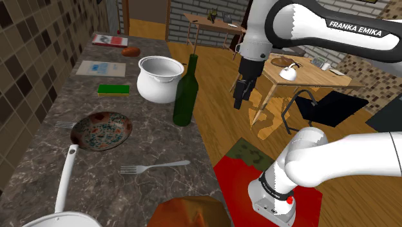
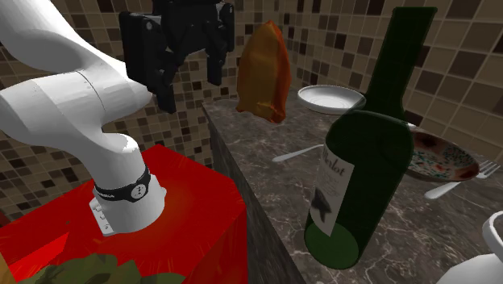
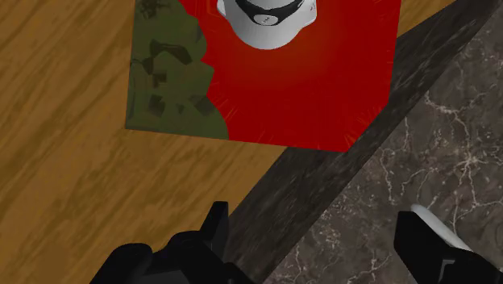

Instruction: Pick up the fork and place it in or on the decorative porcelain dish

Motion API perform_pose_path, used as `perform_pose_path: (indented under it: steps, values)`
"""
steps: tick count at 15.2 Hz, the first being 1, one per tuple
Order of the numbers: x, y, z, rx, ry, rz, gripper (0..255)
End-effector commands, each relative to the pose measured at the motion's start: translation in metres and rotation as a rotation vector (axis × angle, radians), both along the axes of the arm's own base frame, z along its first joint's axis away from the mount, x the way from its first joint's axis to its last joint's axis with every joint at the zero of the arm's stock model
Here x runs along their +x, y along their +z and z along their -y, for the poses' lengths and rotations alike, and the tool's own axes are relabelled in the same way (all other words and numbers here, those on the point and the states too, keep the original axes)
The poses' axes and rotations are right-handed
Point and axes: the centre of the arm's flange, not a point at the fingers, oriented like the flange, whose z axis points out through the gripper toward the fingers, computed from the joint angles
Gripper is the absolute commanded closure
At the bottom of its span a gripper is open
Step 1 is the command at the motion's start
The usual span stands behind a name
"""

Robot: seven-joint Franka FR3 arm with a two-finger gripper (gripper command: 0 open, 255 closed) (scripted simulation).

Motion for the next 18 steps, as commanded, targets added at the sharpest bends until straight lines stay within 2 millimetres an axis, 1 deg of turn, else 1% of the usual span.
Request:
perform_pose_path:
  steps: [1,10,18]
  values:
    - [0.000,0.000,0.000,0.000,0.000,0.000,0]
    - [0.046,-0.055,-0.091,0.011,0.197,0.071,0]
    - [0.075,-0.101,-0.180,0.021,0.372,0.134,0]
